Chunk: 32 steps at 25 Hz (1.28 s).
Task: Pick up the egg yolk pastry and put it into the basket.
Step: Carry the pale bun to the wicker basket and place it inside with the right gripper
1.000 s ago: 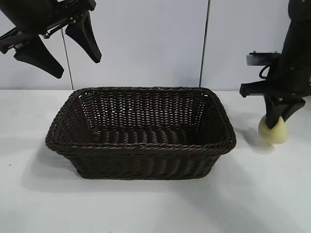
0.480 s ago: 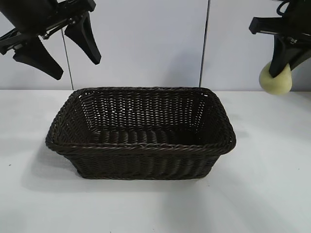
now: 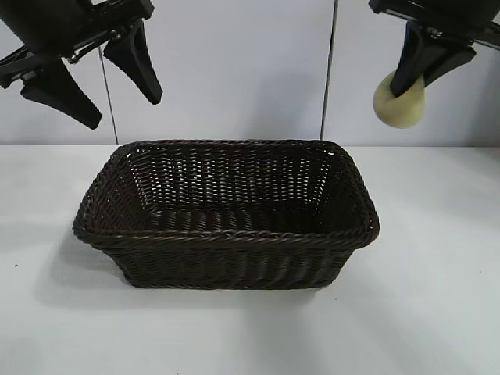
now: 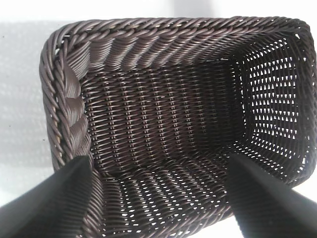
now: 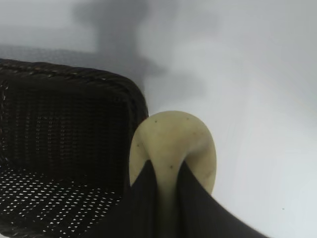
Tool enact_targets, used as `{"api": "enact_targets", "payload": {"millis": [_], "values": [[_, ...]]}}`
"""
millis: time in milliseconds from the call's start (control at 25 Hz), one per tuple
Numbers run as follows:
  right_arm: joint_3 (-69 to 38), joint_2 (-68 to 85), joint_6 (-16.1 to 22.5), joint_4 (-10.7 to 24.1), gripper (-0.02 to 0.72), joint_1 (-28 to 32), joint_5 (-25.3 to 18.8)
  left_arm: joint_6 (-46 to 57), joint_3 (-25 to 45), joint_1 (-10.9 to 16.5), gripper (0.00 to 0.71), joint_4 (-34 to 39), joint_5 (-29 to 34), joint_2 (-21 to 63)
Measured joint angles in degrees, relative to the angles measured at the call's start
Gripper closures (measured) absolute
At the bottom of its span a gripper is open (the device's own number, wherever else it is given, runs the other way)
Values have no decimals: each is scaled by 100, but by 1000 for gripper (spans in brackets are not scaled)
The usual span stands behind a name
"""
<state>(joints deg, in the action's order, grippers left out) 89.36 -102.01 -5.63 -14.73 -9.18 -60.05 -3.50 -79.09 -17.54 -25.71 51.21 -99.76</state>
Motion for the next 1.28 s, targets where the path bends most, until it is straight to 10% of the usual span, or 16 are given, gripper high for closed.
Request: {"api": "enact_targets", "payload": {"millis": [560,1120,1280], "values": [[0,-27,0,12,647,-1543,437,0,0,0,161,0,12,0],[10,-1256,120,-73,647,-1591,774,0,0,0,161,0,18,0],[27,-1261,55,-73,525,-1591,787,0,0,0,161,0,22,0]]}}
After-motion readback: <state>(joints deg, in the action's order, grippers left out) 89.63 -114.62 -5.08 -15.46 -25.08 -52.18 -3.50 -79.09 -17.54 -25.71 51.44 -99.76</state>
